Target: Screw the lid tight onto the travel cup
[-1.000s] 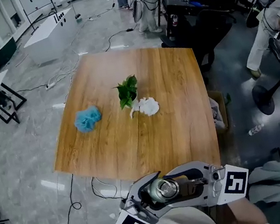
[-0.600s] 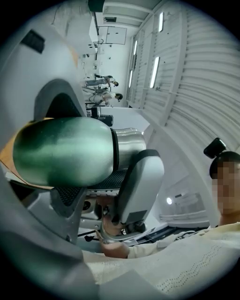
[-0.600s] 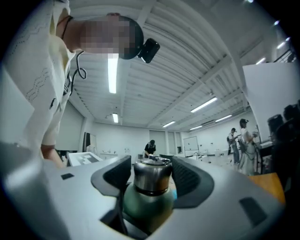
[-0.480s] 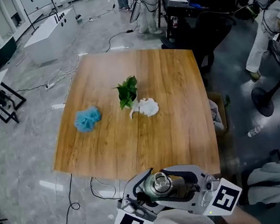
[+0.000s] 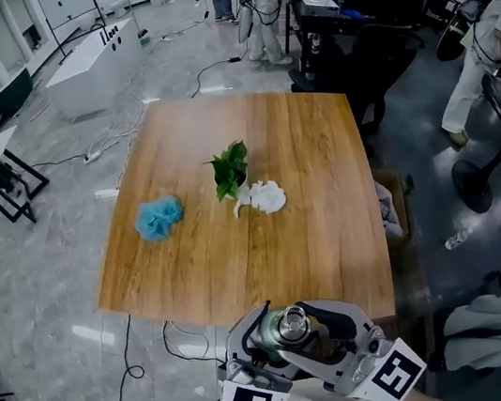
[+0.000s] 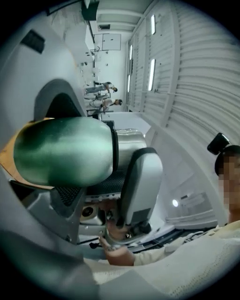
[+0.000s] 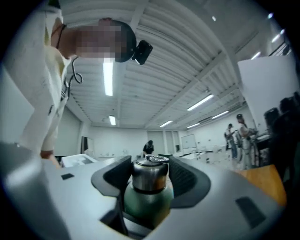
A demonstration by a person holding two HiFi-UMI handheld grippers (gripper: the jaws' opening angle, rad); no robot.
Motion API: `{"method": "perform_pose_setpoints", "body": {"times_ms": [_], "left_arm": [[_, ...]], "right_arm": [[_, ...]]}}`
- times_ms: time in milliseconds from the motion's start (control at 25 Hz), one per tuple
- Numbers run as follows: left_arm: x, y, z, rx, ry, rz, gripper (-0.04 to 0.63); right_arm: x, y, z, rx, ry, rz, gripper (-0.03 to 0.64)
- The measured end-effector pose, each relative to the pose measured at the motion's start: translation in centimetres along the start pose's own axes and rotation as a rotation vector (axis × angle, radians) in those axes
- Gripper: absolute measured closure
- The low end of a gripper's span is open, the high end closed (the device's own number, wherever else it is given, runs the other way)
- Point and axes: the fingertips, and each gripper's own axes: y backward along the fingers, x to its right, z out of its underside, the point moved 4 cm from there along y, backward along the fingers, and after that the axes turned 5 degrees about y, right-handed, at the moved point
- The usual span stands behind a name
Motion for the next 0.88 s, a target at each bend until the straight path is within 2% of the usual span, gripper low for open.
{"method": "perform_pose_setpoints", "body": {"times_ms": [80,160,440,880], "left_arm": [[-0.3,-0.4,0.1,-0.003,0.01,-0.047,0.201],[-0.4,-0.6,0.2,0.002,0.021,-0.072,0.201],[-0.3,-1.1,0.4,0.002,0.032,-0.042,0.201],[-0.3,-1.2,0.8,-0.009,0.062,-0.039,0.201]], "right_arm": [[0.0,-0.2,0.2,-0.017,0.008,0.114,0.357],[-0.1,-0.4,0.5,-0.044,0.033,0.165,0.356],[0.5,-0.1,1.0,-0.048,0.013,0.152,0.356],[0.9,-0.3,1.3,-0.048,-0.021,0.143,0.356]]}}
